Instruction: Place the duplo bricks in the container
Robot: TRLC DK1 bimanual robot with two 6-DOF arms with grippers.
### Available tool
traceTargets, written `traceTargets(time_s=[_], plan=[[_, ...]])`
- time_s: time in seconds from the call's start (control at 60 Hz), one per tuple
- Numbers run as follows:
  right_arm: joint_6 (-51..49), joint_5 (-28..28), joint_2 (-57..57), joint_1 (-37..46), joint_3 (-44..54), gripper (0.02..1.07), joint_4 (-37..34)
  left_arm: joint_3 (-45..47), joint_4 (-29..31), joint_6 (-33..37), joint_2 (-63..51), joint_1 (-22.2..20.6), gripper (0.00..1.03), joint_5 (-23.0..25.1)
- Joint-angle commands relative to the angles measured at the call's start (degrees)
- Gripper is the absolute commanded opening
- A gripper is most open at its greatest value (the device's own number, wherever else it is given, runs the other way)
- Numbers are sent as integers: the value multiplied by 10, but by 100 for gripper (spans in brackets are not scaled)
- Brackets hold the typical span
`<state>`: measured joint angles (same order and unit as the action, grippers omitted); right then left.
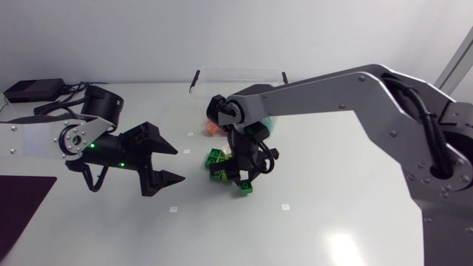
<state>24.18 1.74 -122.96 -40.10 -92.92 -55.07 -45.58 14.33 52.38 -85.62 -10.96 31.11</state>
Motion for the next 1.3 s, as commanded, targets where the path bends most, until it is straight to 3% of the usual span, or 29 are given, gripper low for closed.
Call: traceTargets(time_s=[0.0,0.317,0.65,0.917,1.283], plan=[[1,1,32,6,18,34,4,17,-18,-25,-28,-18,97,-4],[-15,4,89,46,-3,34,4,-13,-84,-106,-110,-64,97,-32],[-27,2,133,85,-28,34,4,-41,-149,-192,-177,-141,97,-120],[-32,1,150,100,-40,34,4,-59,-200,-246,-211,-162,97,-187],[-46,-3,168,117,-59,34,4,-85,-217,-281,-235,-174,97,-245]])
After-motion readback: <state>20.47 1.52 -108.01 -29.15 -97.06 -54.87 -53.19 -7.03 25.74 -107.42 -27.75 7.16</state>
